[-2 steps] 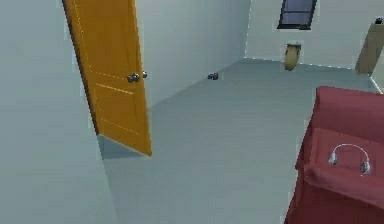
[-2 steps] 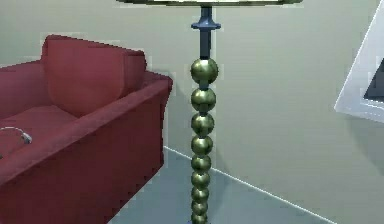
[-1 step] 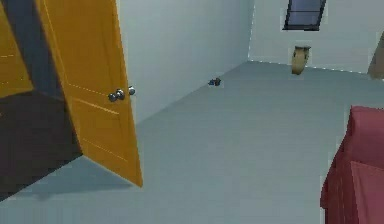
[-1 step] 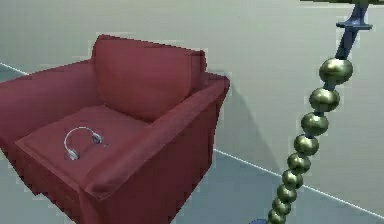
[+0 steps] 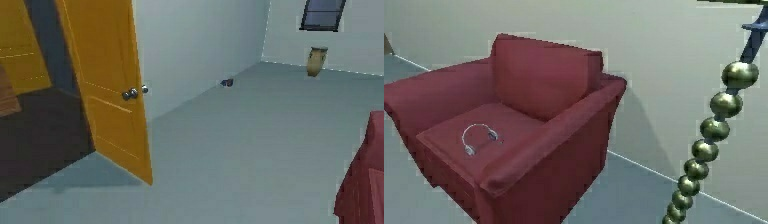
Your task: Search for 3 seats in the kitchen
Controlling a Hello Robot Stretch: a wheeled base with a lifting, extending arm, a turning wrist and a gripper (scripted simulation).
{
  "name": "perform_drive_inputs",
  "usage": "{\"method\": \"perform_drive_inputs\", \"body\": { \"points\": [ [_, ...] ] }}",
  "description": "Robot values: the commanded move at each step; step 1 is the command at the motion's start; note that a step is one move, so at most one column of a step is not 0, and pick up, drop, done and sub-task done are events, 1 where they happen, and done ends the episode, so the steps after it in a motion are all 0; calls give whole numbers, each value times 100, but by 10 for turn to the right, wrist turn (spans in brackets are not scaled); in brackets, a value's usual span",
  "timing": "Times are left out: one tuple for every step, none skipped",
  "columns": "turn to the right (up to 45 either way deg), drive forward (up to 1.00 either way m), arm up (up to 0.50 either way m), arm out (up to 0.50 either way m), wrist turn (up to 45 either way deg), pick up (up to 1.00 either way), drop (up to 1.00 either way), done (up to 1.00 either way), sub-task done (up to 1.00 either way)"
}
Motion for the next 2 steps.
{"method": "perform_drive_inputs", "body": {
  "points": [
    [0, 20, 0, 0, 0, 0, 0, 0, 0],
    [-450, 0, 0, 0, 0, 0, 0, 0, 0]
  ]
}}
